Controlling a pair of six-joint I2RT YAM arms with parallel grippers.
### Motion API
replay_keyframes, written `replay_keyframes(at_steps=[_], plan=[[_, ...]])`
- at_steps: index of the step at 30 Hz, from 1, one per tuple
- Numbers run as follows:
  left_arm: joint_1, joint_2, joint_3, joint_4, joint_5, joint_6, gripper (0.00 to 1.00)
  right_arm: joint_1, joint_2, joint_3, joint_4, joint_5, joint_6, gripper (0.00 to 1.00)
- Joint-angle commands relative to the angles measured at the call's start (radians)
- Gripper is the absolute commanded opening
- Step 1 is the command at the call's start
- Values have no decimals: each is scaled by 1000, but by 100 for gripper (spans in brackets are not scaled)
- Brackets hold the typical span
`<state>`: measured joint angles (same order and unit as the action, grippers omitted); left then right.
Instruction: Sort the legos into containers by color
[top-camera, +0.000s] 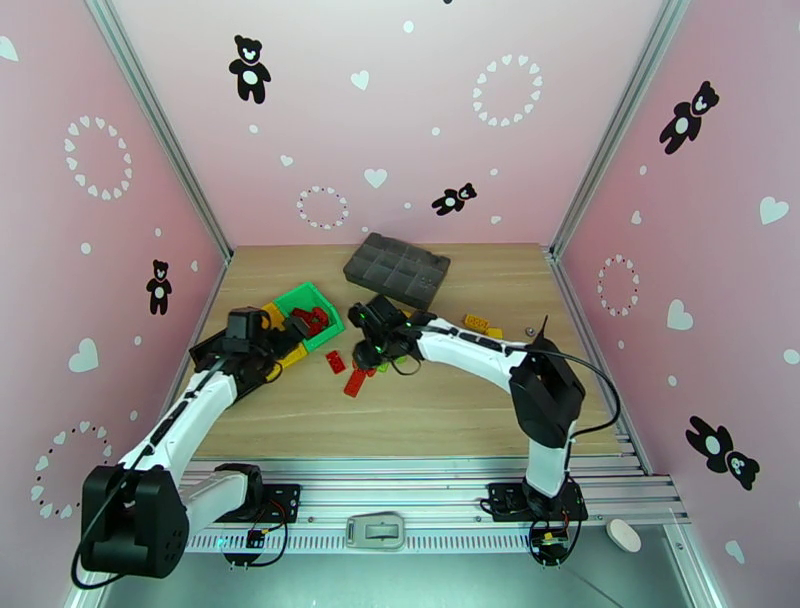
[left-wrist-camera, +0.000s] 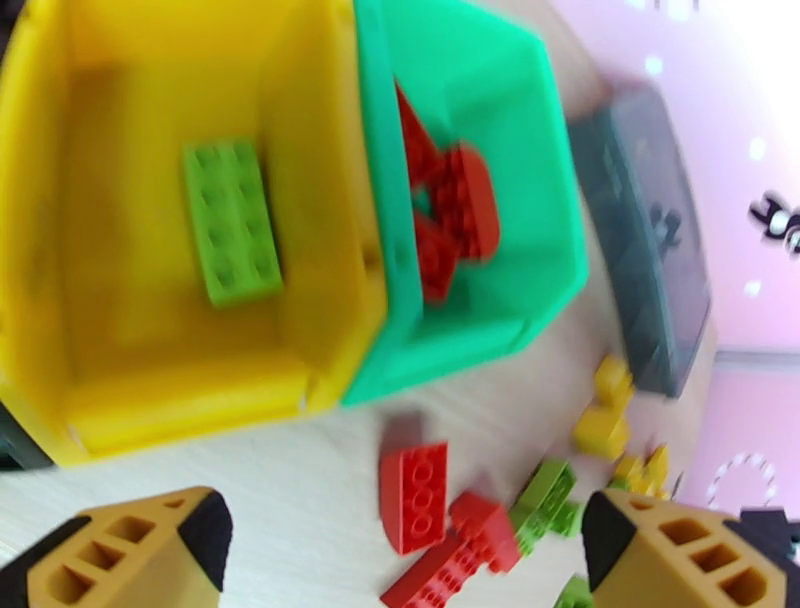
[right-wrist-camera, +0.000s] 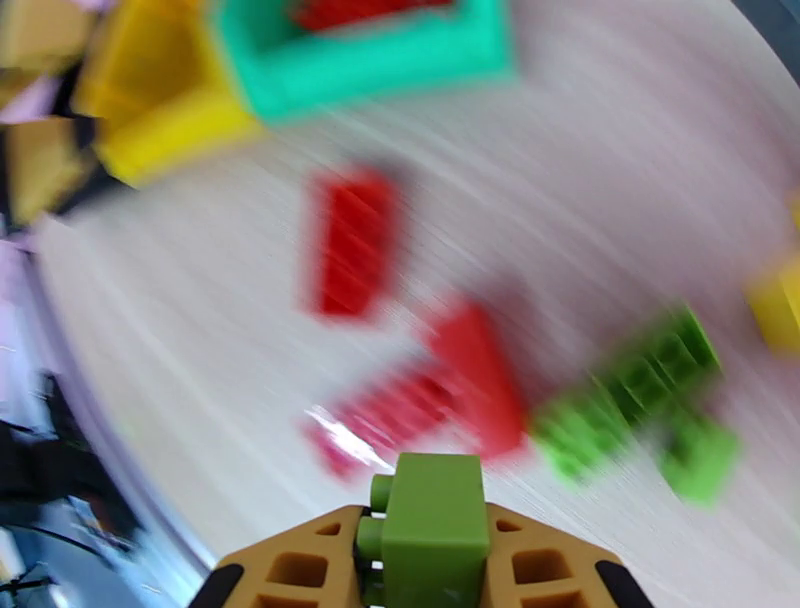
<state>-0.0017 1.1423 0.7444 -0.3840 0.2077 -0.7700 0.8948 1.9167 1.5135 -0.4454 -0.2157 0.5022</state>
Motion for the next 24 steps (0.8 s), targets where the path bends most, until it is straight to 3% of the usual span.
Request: replay_keyframes(at_steps=[1, 7, 18, 21, 24], plan=[[73, -26, 48, -21, 66, 28, 99, 16, 89, 108, 77, -105, 65, 22], [223, -4, 56, 26, 142, -1, 98, 43, 234, 293, 154, -165, 129, 22], [383, 18, 47, 75, 209, -43, 98, 81, 528, 697, 206, -188, 209, 25], [402, 21, 46, 77, 217, -45, 98, 87, 618, 840, 163, -176, 214, 31], [426, 22, 41, 83, 235, -51, 98, 88, 682, 935, 147, -169, 219, 44]])
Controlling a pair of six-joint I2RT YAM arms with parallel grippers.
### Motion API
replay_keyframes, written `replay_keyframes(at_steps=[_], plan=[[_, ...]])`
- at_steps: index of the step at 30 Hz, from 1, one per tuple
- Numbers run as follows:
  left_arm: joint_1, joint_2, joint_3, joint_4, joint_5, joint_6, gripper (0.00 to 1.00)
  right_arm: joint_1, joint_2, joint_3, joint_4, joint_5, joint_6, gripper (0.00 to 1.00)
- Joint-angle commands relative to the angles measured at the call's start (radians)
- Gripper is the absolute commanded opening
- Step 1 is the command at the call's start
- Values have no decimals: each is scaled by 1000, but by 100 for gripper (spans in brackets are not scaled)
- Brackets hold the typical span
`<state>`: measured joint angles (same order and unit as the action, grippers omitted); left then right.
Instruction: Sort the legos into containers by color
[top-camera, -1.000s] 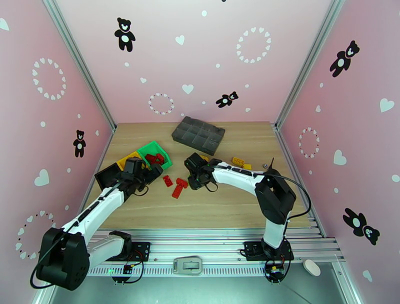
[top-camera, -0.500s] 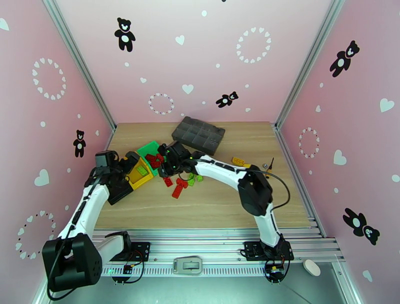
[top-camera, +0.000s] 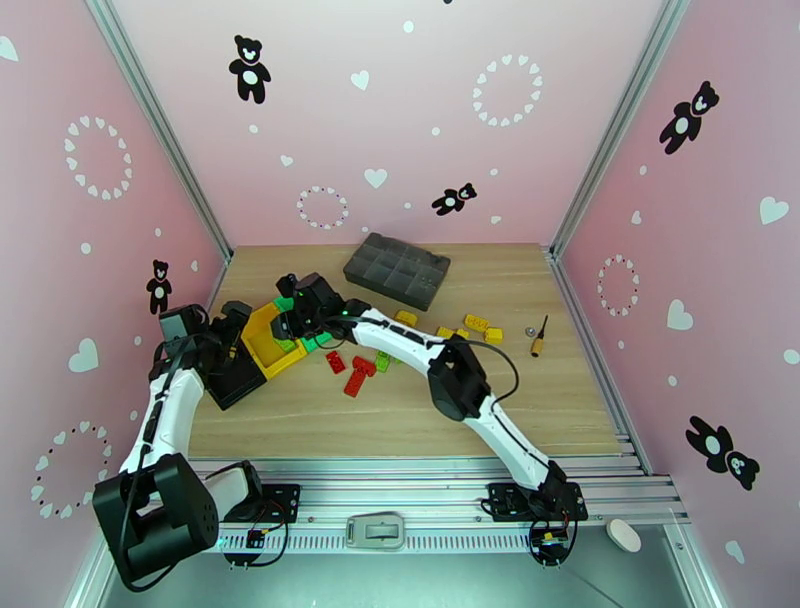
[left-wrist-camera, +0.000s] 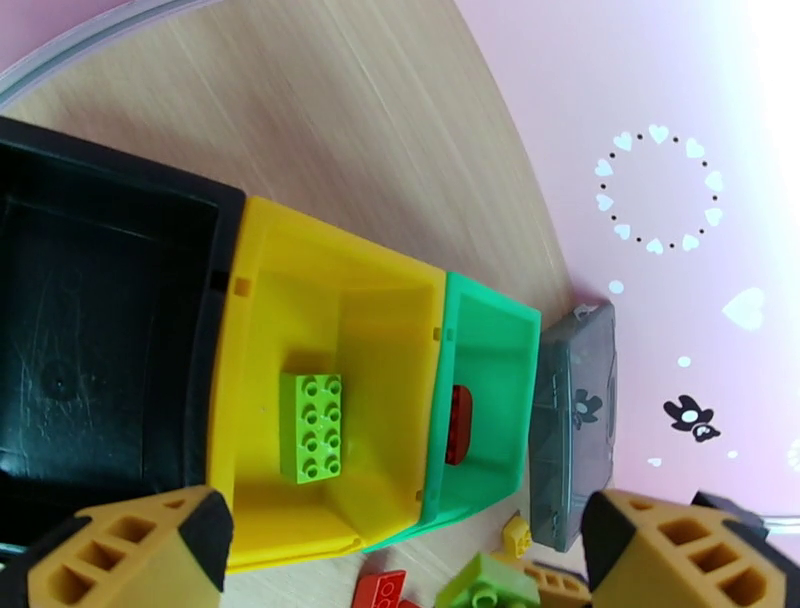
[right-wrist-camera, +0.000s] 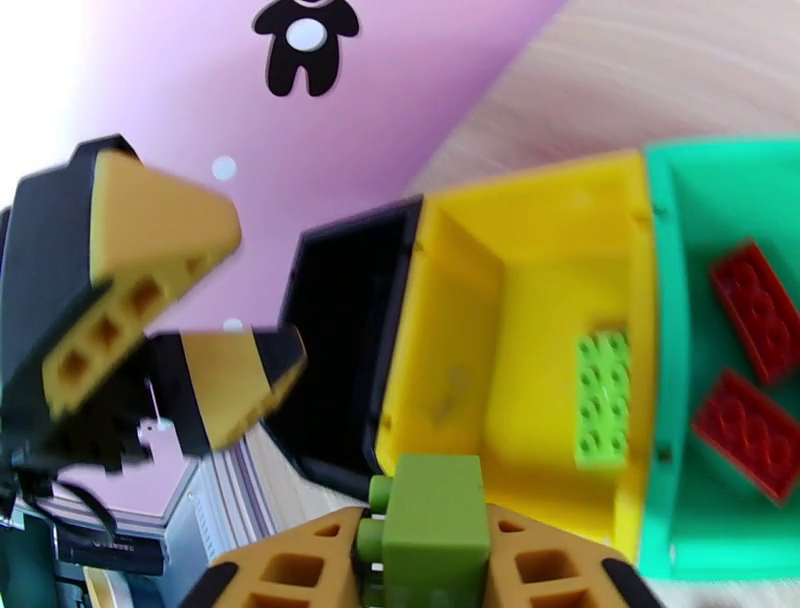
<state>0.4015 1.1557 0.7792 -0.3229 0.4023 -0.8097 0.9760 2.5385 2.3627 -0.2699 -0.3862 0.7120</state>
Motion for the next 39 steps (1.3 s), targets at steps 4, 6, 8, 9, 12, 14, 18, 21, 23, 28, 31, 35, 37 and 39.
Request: replay_keyframes(at_steps=[4, 6, 8, 9, 12, 14, 18, 21, 23, 28, 31, 35, 37, 39], plan=[[33, 3, 8, 17, 46, -10, 98, 7, 76, 121, -32, 7, -2, 54], [34, -1, 7, 16, 46, -10, 98, 7, 66, 121, -44, 6, -18, 55], [33, -7, -1, 19, 49, -16, 98, 6, 51, 117, -69, 3, -37, 55], [34, -10, -6, 23, 53, -21, 98, 8, 37, 109, -83, 1, -50, 54], [28, -26, -22, 29, 64, -24, 98, 13, -37, 16, -78, 21, -89, 54], [10, -40, -27, 22, 58, -17, 98, 15, -108, -62, -71, 46, -116, 54], [-80, -61, -19, -27, 6, 17, 98, 15, -254, -241, -60, 95, -166, 54], [-164, -84, -28, -40, -43, 25, 98, 13, -365, -379, -59, 157, -197, 54], [-222, -87, -28, -53, -71, 35, 97, 8, -433, -459, -71, 192, -215, 54], [-401, -74, -13, -80, -153, 49, 95, -23, -584, -657, -135, 322, -232, 50], [-528, -50, -5, -77, -219, 46, 94, -70, -653, -768, -183, 375, -219, 48], [-695, 13, 15, -69, -302, 40, 94, -122, -713, -898, -236, 429, -225, 50], [-762, 42, 24, -60, -336, 33, 94, -137, -730, -949, -259, 463, -235, 53], [-818, 73, 28, -52, -365, 24, 93, -157, -736, -998, -273, 484, -240, 54]])
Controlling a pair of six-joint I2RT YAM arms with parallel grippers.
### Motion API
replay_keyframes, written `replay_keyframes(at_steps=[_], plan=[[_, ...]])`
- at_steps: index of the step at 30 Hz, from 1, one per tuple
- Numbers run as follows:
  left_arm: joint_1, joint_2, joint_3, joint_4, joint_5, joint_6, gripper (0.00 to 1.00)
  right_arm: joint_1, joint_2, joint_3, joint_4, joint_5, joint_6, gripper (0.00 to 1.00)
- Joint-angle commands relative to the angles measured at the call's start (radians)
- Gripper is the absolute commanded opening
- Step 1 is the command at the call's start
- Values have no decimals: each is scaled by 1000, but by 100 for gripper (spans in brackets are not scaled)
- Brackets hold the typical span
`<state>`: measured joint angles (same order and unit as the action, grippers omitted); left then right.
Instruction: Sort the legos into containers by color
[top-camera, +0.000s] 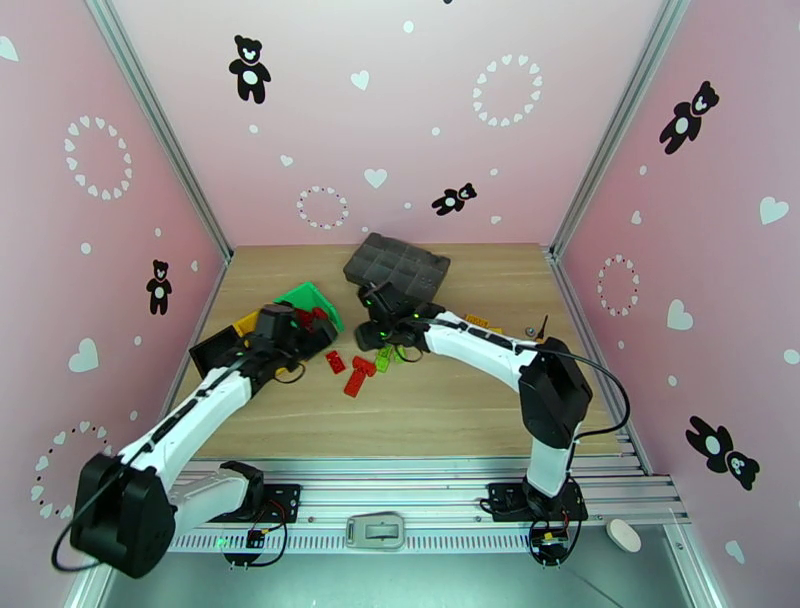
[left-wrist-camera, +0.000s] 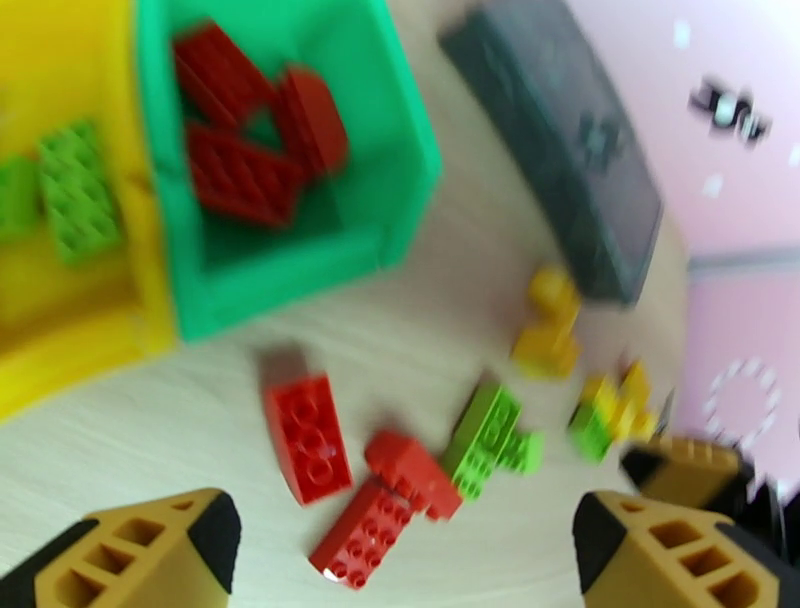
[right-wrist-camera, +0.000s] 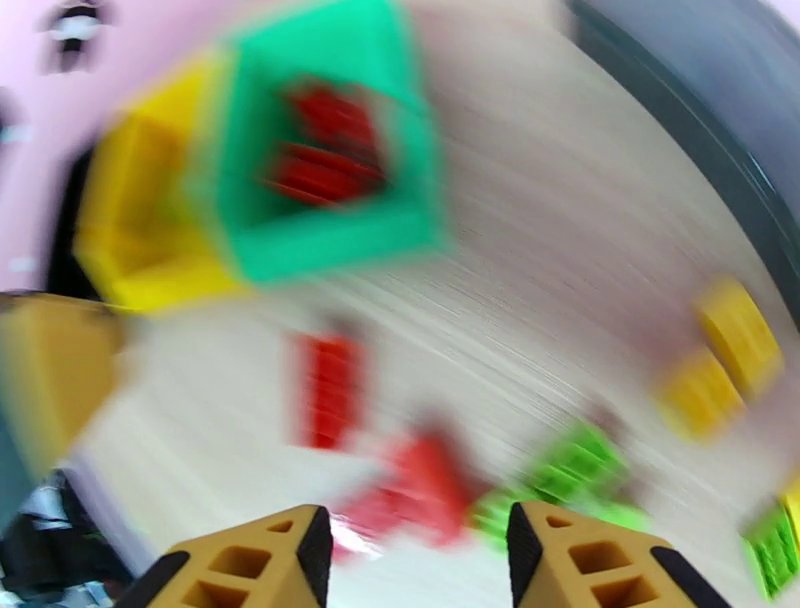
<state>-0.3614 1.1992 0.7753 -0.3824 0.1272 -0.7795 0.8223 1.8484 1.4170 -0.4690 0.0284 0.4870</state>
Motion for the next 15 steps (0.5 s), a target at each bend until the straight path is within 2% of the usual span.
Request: replay_keyframes(at_steps=[1, 8, 15], plan=[[-75, 42, 32, 12, -101, -10, 93, -11, -48, -69, -77, 77, -13, 55], [-156, 124, 12, 71, -118, -43, 92, -43, 4, -138, -60, 67, -10, 55], [-159, 118, -10, 75, -123, -50, 92, -53, 75, -123, -34, 73, 2, 52]])
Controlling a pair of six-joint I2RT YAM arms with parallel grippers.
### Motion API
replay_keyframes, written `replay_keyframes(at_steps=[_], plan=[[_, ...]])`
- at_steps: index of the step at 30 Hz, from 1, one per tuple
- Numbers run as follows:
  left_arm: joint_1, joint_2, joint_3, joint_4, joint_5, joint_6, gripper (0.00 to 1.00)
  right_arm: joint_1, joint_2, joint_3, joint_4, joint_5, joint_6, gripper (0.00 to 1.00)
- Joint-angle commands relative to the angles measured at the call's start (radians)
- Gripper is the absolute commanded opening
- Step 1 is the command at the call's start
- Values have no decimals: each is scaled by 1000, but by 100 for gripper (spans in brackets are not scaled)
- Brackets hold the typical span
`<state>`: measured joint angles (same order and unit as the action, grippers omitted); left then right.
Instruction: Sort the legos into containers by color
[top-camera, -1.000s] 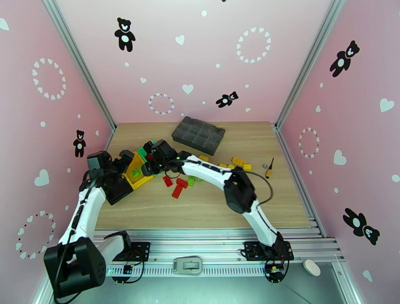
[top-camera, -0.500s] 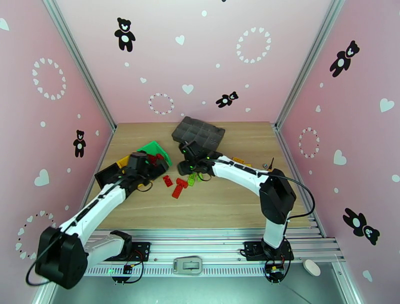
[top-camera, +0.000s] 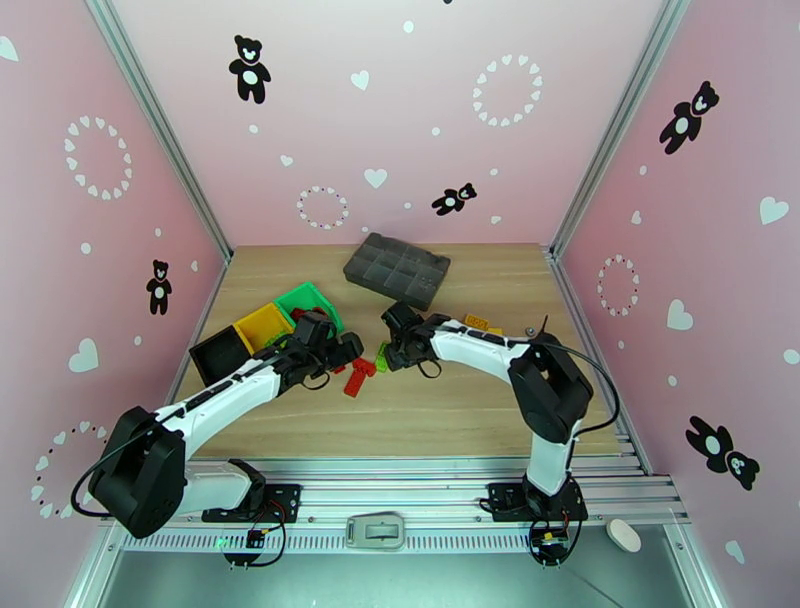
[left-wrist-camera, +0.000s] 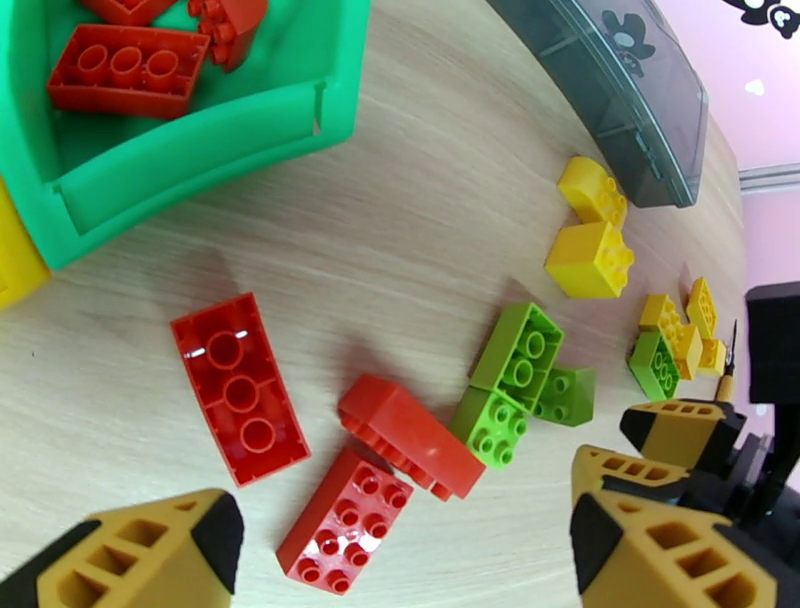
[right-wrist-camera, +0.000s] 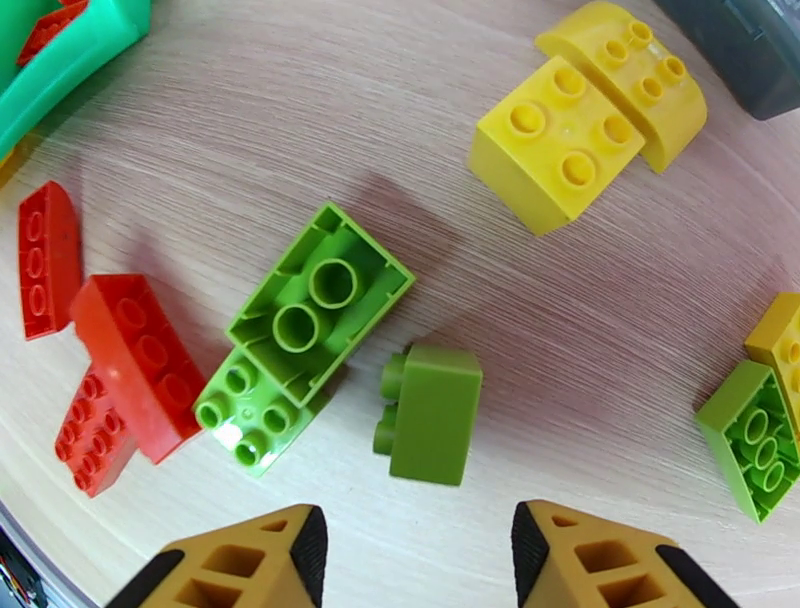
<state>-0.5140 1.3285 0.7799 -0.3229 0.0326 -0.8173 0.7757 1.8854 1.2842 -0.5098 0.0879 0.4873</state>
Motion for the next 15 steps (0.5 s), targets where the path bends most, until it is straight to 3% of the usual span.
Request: replay_keyframes(at_steps=[1, 15], plan=[[-6, -14, -14, 12, -31, -10, 92, -10, 46, 14, 10, 12, 2, 52], [-7, -17, -10, 1, -40, -9, 92, -31, 119, 66, 29, 1, -10, 47]])
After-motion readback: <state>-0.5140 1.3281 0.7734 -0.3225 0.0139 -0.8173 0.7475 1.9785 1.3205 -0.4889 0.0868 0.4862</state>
